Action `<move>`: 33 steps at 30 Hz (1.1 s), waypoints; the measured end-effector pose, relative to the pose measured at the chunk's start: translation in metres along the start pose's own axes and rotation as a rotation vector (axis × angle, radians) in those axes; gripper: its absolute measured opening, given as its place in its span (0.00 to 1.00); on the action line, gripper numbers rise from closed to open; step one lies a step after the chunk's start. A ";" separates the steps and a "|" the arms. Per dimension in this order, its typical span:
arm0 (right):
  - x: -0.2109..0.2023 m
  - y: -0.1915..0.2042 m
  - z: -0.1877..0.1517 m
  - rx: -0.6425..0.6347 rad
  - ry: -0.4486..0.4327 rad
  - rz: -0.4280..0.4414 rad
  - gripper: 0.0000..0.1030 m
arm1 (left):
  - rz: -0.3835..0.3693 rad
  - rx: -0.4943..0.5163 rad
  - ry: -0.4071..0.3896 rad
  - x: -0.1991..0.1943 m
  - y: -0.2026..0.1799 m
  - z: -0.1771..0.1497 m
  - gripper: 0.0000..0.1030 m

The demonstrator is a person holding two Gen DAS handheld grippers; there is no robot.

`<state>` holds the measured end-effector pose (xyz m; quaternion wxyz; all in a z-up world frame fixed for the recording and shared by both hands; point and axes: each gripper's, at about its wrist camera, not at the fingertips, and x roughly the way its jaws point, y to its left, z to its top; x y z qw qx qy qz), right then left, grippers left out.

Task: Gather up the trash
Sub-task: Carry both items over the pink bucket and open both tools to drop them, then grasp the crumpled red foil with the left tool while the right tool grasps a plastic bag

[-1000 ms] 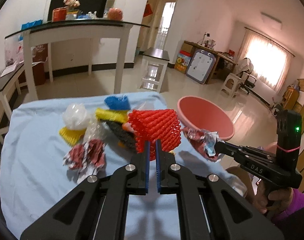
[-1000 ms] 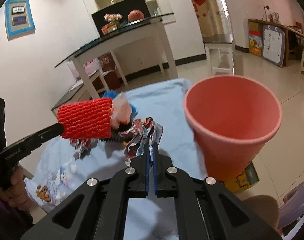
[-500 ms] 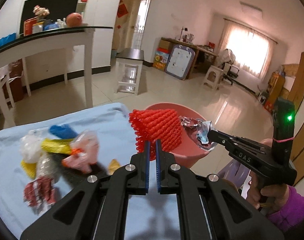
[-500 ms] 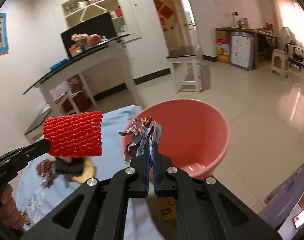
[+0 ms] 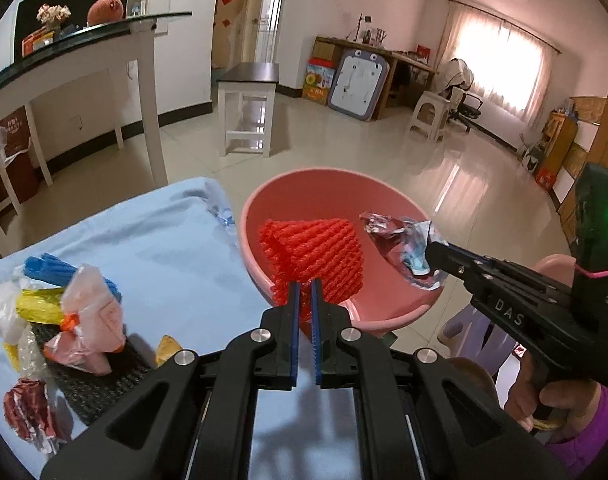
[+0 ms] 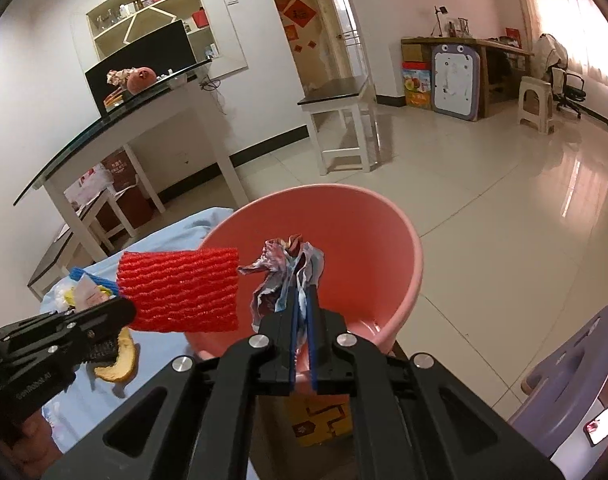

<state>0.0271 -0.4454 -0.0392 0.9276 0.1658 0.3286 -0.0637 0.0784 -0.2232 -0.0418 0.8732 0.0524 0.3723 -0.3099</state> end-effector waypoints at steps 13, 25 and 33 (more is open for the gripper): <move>-0.008 0.005 -0.002 -0.011 -0.024 -0.012 0.37 | -0.068 -0.063 0.007 -0.001 0.003 0.003 0.30; -0.043 0.038 -0.014 -0.054 -0.057 0.073 0.53 | -0.030 -0.052 -0.067 -0.047 0.008 -0.014 0.30; -0.050 0.085 -0.025 -0.130 -0.033 0.153 0.53 | 0.064 -0.094 -0.139 -0.107 0.051 -0.041 0.30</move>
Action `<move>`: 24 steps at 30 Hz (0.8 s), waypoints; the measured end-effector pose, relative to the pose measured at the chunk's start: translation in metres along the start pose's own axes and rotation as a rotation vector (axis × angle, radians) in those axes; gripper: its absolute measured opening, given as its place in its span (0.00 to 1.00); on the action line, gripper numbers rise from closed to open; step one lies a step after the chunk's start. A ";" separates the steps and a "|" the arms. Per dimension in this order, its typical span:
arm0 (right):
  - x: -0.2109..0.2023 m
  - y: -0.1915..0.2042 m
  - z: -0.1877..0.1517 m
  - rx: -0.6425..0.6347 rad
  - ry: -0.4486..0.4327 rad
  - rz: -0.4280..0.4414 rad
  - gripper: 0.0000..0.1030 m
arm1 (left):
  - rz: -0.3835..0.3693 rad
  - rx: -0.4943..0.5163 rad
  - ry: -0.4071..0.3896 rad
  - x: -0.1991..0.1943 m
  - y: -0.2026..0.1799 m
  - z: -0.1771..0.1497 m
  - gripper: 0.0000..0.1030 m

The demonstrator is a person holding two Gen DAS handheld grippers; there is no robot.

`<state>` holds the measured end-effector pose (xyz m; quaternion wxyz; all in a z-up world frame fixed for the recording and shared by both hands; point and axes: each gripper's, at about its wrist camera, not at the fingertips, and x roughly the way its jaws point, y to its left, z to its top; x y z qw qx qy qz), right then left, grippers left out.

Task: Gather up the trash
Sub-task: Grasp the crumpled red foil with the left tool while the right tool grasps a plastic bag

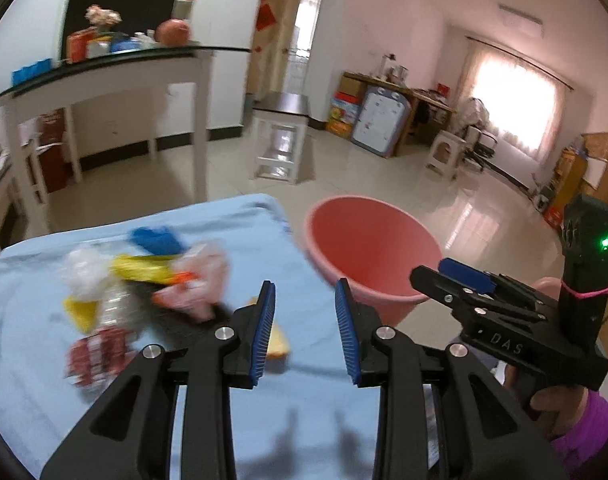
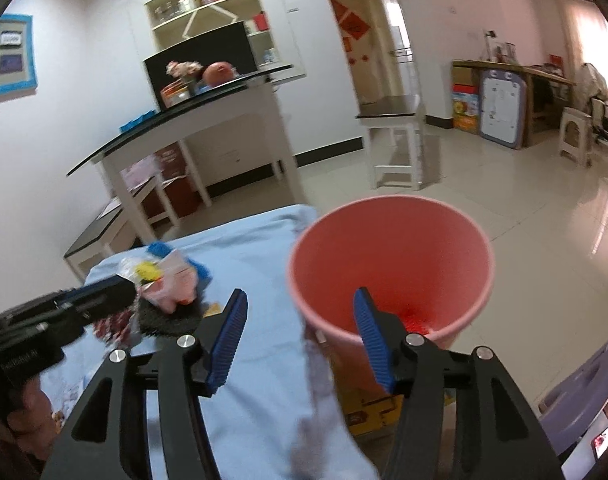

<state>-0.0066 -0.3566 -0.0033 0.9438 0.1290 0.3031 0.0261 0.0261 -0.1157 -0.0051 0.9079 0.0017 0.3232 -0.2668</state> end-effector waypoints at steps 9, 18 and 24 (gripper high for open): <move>0.021 0.051 -0.005 -0.078 0.060 0.098 0.53 | 0.176 -0.075 -0.003 -0.050 0.069 -0.034 0.38; 0.048 0.080 -0.014 -0.125 0.126 0.145 0.53 | 0.265 -0.181 0.047 -0.050 0.130 -0.053 0.38; 0.061 0.087 -0.017 -0.134 0.150 0.141 0.53 | 0.267 -0.176 0.092 -0.029 0.146 -0.052 0.38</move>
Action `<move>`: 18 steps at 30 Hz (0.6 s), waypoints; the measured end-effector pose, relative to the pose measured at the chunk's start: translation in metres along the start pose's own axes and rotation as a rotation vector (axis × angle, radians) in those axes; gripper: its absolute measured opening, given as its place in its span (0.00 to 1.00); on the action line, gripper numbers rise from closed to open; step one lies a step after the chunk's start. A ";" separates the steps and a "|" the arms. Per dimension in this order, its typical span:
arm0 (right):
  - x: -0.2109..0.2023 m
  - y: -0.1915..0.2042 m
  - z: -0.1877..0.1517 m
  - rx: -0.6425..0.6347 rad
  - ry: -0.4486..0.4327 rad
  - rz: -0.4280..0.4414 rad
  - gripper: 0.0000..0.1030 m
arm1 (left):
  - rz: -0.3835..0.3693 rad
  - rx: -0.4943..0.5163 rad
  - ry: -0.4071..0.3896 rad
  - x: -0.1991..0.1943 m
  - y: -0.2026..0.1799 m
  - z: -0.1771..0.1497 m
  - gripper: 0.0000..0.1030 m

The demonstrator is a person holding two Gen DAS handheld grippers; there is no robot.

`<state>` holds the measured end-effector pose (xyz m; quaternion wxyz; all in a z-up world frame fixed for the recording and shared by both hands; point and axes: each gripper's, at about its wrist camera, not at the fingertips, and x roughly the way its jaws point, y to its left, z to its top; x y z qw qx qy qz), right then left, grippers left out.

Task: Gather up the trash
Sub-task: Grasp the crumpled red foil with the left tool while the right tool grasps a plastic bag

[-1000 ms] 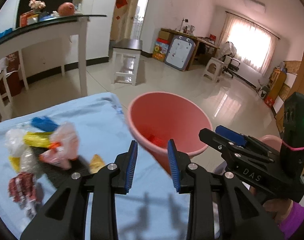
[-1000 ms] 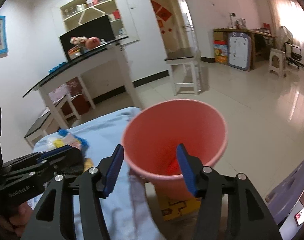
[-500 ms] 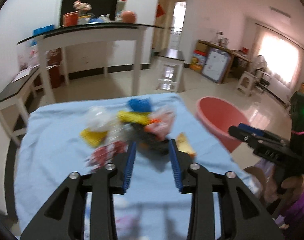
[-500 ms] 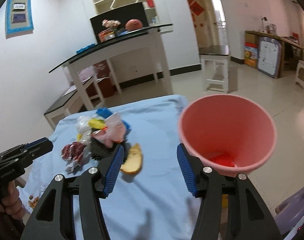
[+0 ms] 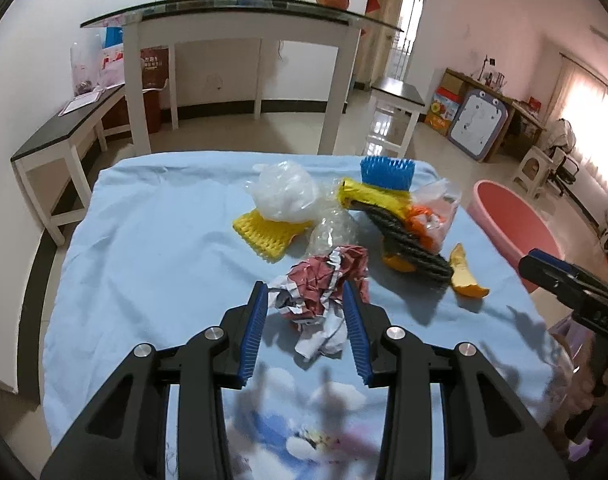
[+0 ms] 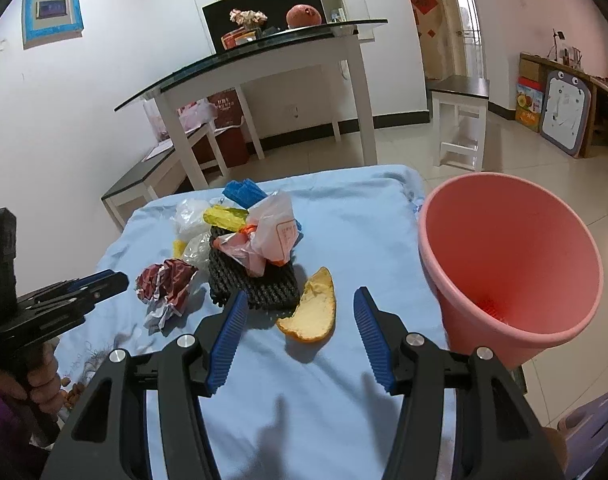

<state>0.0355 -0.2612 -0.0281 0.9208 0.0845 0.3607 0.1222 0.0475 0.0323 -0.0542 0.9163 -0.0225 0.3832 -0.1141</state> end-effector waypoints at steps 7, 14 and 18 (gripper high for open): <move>0.011 0.003 0.005 -0.001 0.012 0.014 0.53 | 0.010 0.005 0.024 0.020 0.007 0.005 0.38; 0.021 0.008 0.020 -0.005 0.007 0.044 0.56 | -0.036 0.010 0.028 0.023 0.008 0.003 0.22; 0.030 0.012 0.033 0.007 -0.002 0.075 0.59 | -0.033 0.012 0.040 0.025 0.007 0.001 0.10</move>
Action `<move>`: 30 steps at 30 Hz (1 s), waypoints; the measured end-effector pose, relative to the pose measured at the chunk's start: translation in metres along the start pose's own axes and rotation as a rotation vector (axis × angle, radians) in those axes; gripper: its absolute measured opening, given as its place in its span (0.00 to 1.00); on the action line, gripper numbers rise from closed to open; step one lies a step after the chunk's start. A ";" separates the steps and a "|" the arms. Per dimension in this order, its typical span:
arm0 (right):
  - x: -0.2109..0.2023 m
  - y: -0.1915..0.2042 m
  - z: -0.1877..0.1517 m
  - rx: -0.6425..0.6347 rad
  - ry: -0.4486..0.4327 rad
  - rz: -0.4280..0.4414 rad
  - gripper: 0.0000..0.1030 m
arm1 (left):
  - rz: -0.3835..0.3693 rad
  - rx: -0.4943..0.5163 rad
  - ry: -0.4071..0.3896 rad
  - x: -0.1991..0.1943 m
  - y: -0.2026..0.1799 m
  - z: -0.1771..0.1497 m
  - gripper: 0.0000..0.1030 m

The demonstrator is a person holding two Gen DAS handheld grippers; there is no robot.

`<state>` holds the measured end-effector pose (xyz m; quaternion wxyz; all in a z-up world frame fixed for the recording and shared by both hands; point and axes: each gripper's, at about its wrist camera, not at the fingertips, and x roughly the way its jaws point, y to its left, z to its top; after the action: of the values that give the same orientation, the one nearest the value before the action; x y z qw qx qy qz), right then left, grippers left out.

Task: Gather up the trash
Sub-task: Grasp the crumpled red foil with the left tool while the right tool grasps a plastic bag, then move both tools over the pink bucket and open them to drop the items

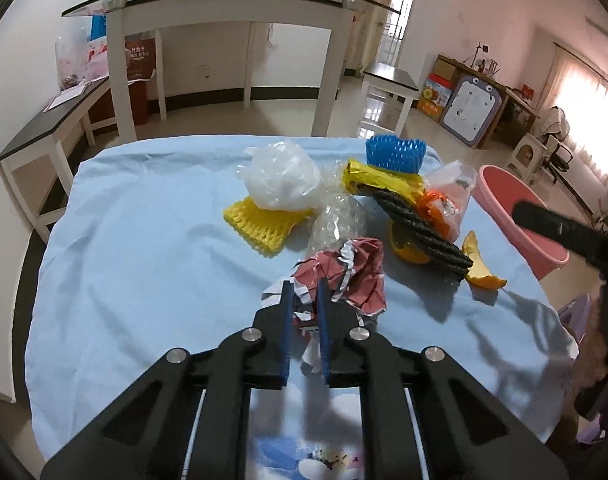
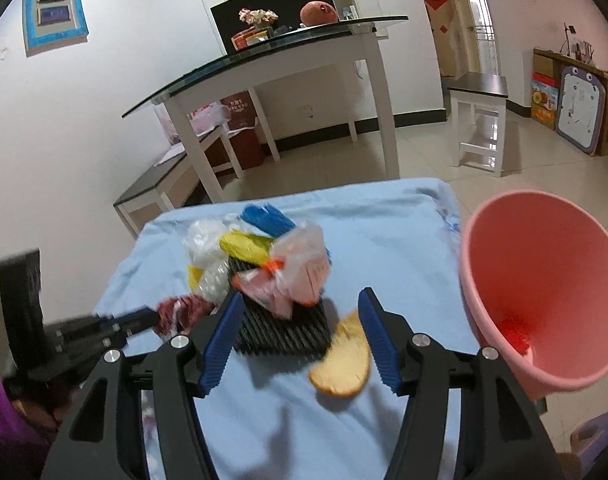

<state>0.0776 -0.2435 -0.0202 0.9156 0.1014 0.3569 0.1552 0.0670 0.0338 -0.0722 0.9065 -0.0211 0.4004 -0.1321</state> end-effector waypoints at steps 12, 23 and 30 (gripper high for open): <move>0.046 -0.011 0.021 0.038 0.064 0.036 0.60 | -0.020 -0.051 -0.052 -0.030 0.007 -0.002 0.07; 0.049 -0.010 0.019 0.030 0.065 0.074 0.25 | -0.016 -0.067 -0.080 -0.046 0.002 -0.001 0.07; 0.007 -0.007 0.015 0.021 -0.021 0.076 0.23 | -0.030 -0.061 -0.129 -0.060 -0.012 0.008 0.07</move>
<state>0.0947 -0.2483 -0.0156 0.9117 0.1261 0.3447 0.1849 0.0319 0.0373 -0.0217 0.9274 -0.0630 0.3445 -0.1317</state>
